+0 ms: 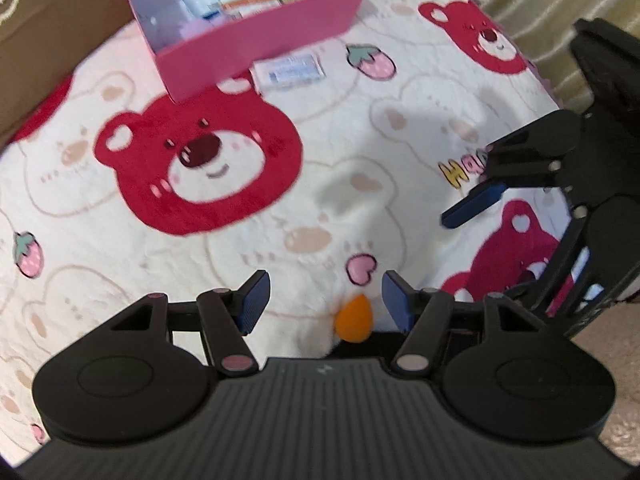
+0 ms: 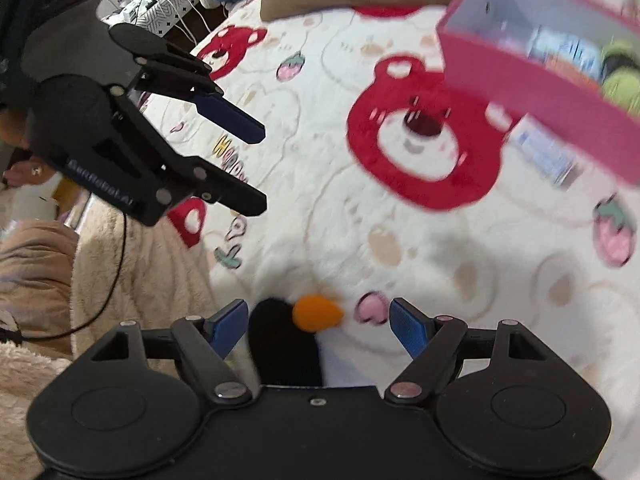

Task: Organize objects
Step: 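Move the left tool toward the orange makeup sponge on the blanket, then close the left tool on the orange makeup sponge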

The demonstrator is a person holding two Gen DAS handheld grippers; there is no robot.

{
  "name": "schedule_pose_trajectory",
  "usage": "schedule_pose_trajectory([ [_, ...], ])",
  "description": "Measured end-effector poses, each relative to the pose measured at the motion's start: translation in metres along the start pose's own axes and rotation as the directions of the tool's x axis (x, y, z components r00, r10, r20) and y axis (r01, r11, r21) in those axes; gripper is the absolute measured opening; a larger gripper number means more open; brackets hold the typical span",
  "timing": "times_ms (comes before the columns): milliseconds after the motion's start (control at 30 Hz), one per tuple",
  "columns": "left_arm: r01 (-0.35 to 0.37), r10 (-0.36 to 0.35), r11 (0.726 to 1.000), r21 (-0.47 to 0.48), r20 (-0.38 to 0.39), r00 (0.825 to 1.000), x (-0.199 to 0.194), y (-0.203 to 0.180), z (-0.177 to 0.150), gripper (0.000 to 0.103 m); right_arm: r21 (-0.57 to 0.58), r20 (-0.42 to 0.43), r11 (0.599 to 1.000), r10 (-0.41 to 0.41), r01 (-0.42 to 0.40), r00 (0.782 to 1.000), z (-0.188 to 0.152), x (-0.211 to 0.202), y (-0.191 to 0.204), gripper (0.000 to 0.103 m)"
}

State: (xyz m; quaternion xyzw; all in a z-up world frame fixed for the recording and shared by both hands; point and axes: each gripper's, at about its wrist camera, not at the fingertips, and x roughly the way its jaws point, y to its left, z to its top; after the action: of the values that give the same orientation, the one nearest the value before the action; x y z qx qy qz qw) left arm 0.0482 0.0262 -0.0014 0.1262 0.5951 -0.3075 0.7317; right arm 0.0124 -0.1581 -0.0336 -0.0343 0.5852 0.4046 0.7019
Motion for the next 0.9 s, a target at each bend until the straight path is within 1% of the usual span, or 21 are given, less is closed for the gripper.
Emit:
schedule_pose_trajectory([
  [133, 0.038, -0.039, 0.999, -0.026, -0.026, 0.999, 0.024, -0.002, -0.014, 0.061, 0.047, -0.049, 0.998, 0.042, -0.040, 0.998, -0.010, 0.031, -0.005, 0.080],
  [200, 0.043, -0.046, 0.997, -0.062, -0.038, 0.998, 0.039, -0.001, -0.022, 0.061, 0.062, -0.062, 0.995, 0.085, -0.082, 0.994, -0.015, 0.045, -0.010, 0.080],
  [333, 0.116, -0.128, 0.981, -0.157, -0.071, 0.989, 0.070, 0.005, -0.038, 0.061, 0.143, -0.079, 0.983, 0.123, -0.111, 0.989, -0.027, 0.076, -0.024, 0.079],
  [500, 0.107, -0.122, 0.973, -0.207, -0.062, 0.991, 0.087, 0.010, -0.052, 0.058, 0.183, -0.056, 0.977, 0.121, -0.109, 0.991, -0.033, 0.094, -0.034, 0.078],
  [633, 0.130, -0.146, 0.958, -0.257, -0.047, 0.988, 0.096, 0.015, -0.060, 0.058, 0.176, -0.062, 0.979, 0.119, -0.107, 0.991, -0.037, 0.108, -0.032, 0.078],
  [733, 0.140, -0.158, 0.944, -0.297, -0.035, 0.987, 0.106, 0.019, -0.067, 0.056, 0.143, -0.066, 0.986, 0.090, -0.080, 0.994, -0.040, 0.120, -0.027, 0.075],
  [833, 0.148, -0.168, 0.937, -0.316, -0.037, 0.985, 0.116, 0.018, -0.071, 0.055, 0.115, -0.047, 0.991, 0.077, -0.071, 0.996, -0.043, 0.124, -0.024, 0.074],
  [900, 0.136, -0.159, 0.936, -0.324, -0.045, 0.986, 0.122, 0.016, -0.073, 0.055, 0.056, -0.039, 0.998, 0.041, -0.039, 0.998, -0.044, 0.127, -0.020, 0.073],
])
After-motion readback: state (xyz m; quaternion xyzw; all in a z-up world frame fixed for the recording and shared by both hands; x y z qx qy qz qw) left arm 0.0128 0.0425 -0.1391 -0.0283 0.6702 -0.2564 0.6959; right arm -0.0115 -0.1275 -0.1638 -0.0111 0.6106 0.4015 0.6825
